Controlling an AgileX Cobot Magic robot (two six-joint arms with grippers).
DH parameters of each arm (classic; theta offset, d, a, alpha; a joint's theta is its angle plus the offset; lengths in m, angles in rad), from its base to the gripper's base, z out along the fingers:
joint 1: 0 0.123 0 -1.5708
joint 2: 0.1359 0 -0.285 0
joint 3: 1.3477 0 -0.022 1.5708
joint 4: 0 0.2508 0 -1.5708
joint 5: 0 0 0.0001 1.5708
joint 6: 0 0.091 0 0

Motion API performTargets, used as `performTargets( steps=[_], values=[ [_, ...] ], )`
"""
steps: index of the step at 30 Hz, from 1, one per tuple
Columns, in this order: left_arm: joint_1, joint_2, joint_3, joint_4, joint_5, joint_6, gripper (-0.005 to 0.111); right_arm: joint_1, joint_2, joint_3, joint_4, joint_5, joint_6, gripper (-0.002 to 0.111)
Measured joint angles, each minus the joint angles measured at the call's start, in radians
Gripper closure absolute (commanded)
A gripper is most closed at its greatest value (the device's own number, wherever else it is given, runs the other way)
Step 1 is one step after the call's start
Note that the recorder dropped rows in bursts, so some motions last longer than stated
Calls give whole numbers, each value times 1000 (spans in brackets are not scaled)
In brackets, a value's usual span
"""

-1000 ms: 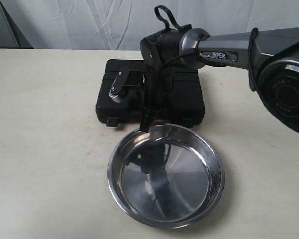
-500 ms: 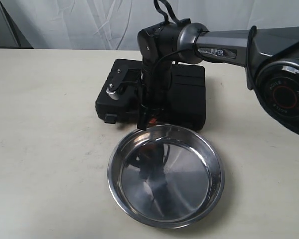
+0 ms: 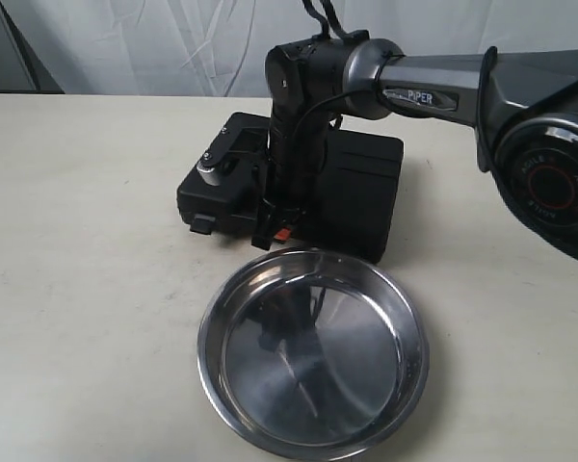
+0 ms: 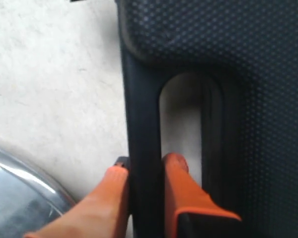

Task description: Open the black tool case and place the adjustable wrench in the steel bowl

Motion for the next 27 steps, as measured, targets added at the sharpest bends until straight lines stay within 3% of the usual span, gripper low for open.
performTargets(
  steps=[8,13,27],
  values=[
    [0,0,0,0,0,0,106,0,0,0,6,4,2,90],
    [0,0,0,0,0,0,106,0,0,0,-19,6,2,109],
    [0,0,0,0,0,0,106,0,0,0,-55,6,2,109]
  ],
)
